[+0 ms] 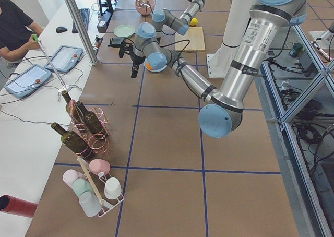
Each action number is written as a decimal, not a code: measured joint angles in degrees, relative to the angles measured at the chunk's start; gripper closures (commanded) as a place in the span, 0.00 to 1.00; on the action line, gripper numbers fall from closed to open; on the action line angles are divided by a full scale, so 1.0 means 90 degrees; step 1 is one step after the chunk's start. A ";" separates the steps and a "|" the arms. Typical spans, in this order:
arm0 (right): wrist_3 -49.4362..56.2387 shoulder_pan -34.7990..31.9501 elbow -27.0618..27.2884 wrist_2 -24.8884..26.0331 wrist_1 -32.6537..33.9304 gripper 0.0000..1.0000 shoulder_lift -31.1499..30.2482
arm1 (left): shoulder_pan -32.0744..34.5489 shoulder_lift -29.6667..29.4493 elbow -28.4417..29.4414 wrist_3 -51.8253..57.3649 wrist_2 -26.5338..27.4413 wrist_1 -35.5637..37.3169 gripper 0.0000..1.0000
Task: Pick orange to plate
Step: 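Lower the mandarin onto the plate and open the right gripper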
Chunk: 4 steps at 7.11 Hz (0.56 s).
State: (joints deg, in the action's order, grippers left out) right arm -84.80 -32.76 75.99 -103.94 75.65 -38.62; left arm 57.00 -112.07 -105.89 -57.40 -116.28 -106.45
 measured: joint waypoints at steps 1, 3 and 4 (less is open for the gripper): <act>0.0004 -0.0084 0.0086 -0.0016 0.0013 0.00 -0.0026 | 0.0001 0.0000 0.0001 0.0000 0.0000 -0.0007 0.00; 0.0317 -0.0548 0.0459 -0.0176 0.0450 0.00 -0.0134 | 0.0031 -0.0007 -0.0003 0.0001 0.0011 0.0024 0.00; 0.0837 -0.0861 0.0688 -0.0344 0.0793 0.00 -0.0253 | 0.0108 -0.0013 0.0007 0.0003 0.0006 0.0113 0.00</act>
State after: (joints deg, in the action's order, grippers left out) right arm -77.27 -40.50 82.18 -107.03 82.79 -40.89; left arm 57.97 -112.19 -105.82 -57.37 -116.22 -105.43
